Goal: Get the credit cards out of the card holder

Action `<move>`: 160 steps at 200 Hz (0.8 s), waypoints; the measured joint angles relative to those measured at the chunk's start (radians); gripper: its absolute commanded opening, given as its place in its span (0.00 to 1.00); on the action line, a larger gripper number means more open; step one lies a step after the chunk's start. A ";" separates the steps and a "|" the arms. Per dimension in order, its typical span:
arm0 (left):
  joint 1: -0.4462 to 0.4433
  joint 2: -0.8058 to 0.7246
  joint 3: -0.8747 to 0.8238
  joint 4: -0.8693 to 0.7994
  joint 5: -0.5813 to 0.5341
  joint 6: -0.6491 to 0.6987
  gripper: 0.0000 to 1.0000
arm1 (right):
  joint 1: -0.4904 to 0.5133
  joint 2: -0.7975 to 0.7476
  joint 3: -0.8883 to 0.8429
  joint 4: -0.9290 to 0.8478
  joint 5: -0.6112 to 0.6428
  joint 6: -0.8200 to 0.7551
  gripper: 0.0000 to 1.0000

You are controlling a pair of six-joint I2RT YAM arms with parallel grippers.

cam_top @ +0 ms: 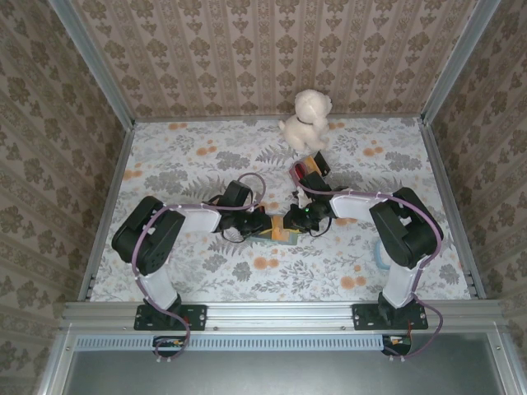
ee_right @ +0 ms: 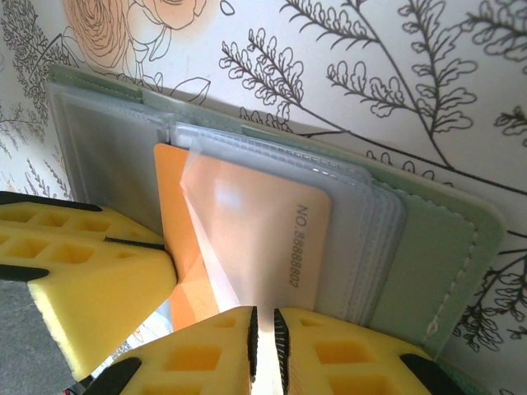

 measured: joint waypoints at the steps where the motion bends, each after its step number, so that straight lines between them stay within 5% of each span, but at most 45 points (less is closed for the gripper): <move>1: 0.000 0.000 0.000 0.000 0.000 0.000 0.00 | 0.000 0.000 0.000 0.000 0.000 0.000 0.20; 160: 0.053 -0.234 -0.076 -0.198 -0.089 0.120 0.00 | 0.002 -0.074 -0.025 0.002 0.006 -0.014 0.25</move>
